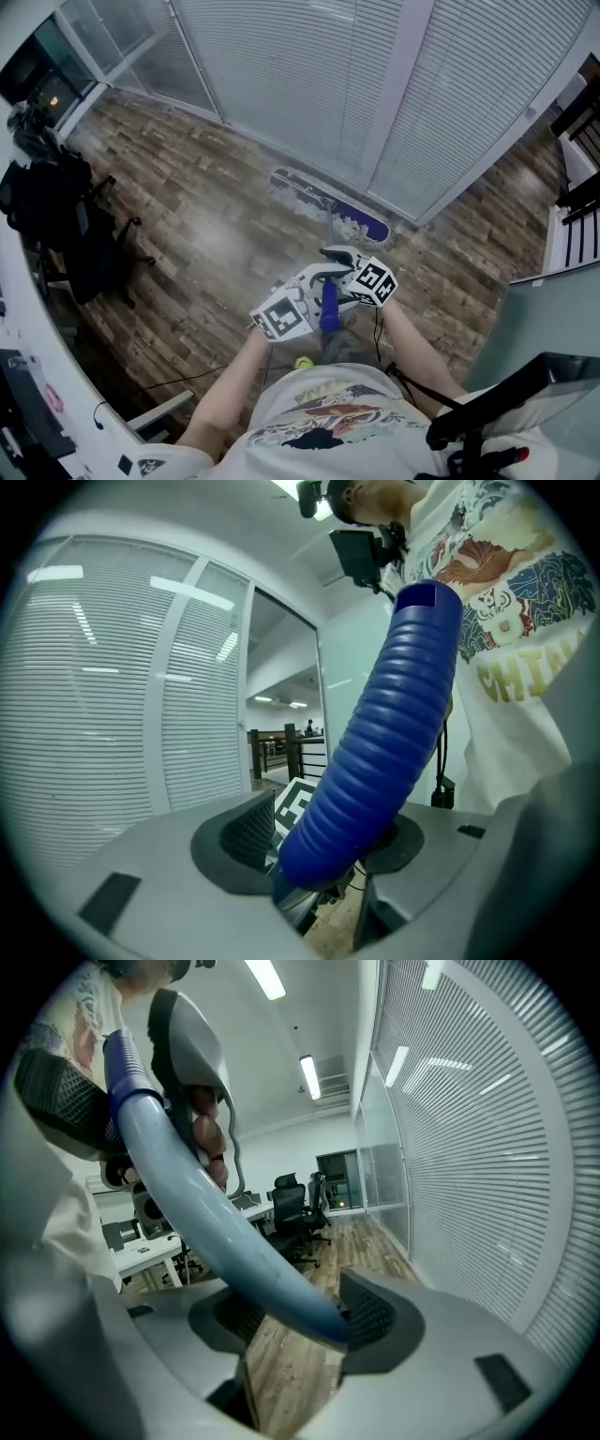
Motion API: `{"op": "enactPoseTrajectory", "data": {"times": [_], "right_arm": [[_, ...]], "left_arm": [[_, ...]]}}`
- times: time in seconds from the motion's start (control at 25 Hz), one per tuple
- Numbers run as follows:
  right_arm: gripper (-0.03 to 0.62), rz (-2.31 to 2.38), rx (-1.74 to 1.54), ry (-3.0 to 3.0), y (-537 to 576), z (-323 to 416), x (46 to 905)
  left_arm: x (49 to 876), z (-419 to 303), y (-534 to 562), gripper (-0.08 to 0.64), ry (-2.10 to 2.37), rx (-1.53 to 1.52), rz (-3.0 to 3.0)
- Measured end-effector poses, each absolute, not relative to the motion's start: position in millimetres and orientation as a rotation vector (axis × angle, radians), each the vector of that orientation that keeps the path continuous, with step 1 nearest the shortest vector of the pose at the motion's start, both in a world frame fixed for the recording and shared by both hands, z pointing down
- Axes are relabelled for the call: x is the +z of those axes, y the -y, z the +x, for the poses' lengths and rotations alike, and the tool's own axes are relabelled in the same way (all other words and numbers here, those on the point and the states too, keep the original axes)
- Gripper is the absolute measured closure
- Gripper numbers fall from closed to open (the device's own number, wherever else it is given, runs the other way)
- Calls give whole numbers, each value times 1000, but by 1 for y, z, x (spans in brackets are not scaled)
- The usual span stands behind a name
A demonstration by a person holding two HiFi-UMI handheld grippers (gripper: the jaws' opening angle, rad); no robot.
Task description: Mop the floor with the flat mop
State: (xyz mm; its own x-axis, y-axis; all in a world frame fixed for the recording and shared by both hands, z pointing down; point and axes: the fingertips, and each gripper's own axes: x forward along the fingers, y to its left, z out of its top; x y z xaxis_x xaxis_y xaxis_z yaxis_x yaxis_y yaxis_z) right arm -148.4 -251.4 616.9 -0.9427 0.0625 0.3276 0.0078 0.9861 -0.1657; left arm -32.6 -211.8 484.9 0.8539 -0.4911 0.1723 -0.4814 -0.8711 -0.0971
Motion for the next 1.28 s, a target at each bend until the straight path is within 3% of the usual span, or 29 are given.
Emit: {"op": "enactPoseTrajectory", "data": {"times": [0.64, 1.28], "right_arm": [[359, -221, 204, 2767, -58, -107, 623], [359, -368, 145, 2739, -273, 46, 644]], "left_arm": [[490, 9, -86, 336, -975, -287, -3006], [518, 173, -291, 334, -1067, -418, -2963]]}}
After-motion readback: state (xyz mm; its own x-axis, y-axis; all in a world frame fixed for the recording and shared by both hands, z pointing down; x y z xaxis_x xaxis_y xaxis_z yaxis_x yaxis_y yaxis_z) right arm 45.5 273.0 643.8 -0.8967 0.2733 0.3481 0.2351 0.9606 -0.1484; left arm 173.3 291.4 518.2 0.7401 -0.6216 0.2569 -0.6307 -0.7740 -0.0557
